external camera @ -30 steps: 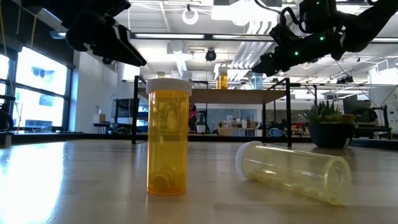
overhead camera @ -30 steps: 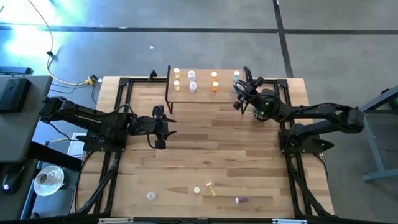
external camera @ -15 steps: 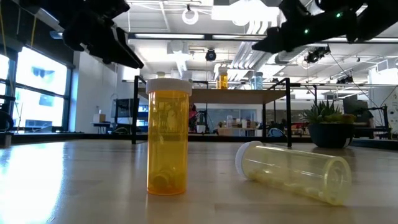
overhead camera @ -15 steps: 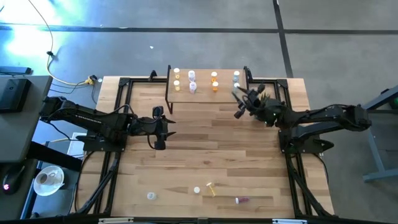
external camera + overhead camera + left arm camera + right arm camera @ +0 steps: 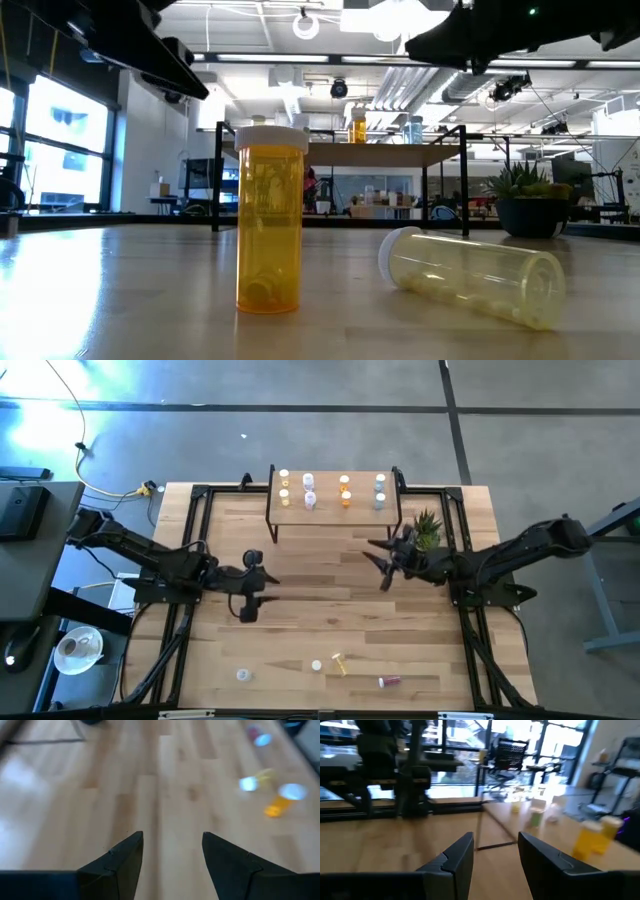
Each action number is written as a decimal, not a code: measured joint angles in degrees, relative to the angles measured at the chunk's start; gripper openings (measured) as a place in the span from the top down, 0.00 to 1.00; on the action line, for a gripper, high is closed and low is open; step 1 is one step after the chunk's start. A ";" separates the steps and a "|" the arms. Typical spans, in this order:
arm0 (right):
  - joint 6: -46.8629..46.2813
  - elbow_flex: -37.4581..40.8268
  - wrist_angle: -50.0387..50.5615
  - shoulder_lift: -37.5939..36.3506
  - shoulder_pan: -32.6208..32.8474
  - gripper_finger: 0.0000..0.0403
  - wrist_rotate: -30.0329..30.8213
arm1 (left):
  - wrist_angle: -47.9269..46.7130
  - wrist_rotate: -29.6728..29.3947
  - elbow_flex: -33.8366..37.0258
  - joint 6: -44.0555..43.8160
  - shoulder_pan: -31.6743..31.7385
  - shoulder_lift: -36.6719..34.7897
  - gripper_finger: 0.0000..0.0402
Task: Pick and place medicine bottles onto shelf by color
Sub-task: Put the transparent pill bottle on the shelf aligned with the other transparent pill bottles
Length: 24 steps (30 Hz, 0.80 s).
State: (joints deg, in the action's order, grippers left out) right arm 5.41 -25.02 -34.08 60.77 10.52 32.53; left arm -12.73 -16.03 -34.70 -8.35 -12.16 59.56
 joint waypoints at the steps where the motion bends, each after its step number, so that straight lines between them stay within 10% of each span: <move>1: -1.18 0.00 0.48 0.00 0.78 0.64 -0.20 | -0.10 0.71 0.00 -1.57 -0.94 0.01 0.52; 15: -11.83 0.00 4.78 0.02 5.34 0.64 -0.45 | -8.02 6.49 0.00 -26.89 -18.55 -0.01 0.52; 24: -13.55 0.00 4.71 0.02 7.31 0.64 -0.45 | -9.80 -0.40 0.00 -42.57 -33.58 0.84 0.52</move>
State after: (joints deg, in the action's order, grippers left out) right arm -8.14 -25.02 -29.36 60.80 17.83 32.08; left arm -22.54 -16.43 -34.70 -50.91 -45.74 60.40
